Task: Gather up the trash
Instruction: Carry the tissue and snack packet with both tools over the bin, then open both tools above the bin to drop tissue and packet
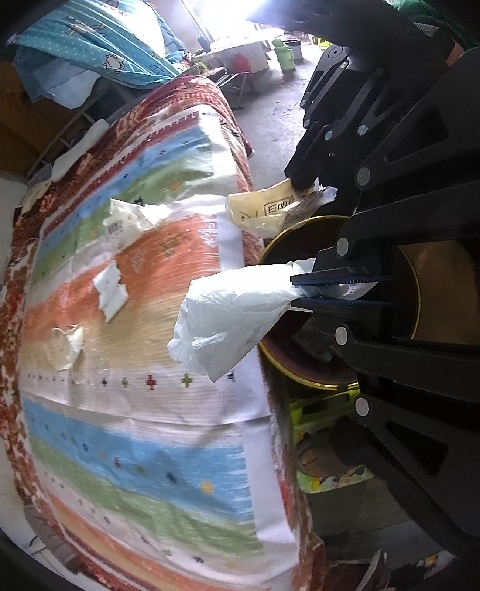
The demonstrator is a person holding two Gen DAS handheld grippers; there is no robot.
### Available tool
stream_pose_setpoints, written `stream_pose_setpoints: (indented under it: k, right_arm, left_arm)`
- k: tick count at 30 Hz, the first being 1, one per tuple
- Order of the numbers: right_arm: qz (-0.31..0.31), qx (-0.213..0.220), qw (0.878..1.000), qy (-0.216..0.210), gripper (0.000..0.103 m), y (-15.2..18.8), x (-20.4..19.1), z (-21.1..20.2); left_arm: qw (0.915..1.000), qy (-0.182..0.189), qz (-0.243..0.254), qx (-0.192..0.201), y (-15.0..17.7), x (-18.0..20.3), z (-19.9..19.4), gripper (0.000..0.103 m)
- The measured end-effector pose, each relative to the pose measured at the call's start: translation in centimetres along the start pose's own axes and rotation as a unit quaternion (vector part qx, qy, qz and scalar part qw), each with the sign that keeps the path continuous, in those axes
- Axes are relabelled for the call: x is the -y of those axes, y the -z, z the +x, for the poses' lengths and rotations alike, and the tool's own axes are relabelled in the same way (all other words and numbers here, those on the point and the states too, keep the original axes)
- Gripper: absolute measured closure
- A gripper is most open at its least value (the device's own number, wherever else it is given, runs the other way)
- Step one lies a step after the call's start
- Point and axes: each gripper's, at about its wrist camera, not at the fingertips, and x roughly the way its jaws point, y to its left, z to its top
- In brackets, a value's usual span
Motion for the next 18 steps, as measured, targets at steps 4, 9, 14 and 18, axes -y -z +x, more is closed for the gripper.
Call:
stream_pose_setpoints:
  k: [4,9,14,18]
  right_arm:
    - [0.018,-0.028,0.999,-0.007,0.097,0.4,0.3,1.0]
    - [0.032,-0.055,0.998,-0.01,0.097,0.7,0.6,2.4]
    - [0.049,-0.076,0.996,-0.015,0.096,0.9,1.0,3.2]
    - [0.066,-0.089,0.994,-0.016,0.094,1.1,1.5,3.7]
  left_arm:
    - [0.9998,0.0,0.001,-0.019,0.3,0.2,1.0,0.097]
    - [0.9987,-0.007,-0.006,-0.051,0.6,0.1,2.6,0.097]
    - [0.9974,-0.012,-0.013,-0.069,0.7,0.0,3.6,0.097]
    - [0.9969,-0.016,-0.017,-0.075,0.7,-0.1,3.8,0.097]
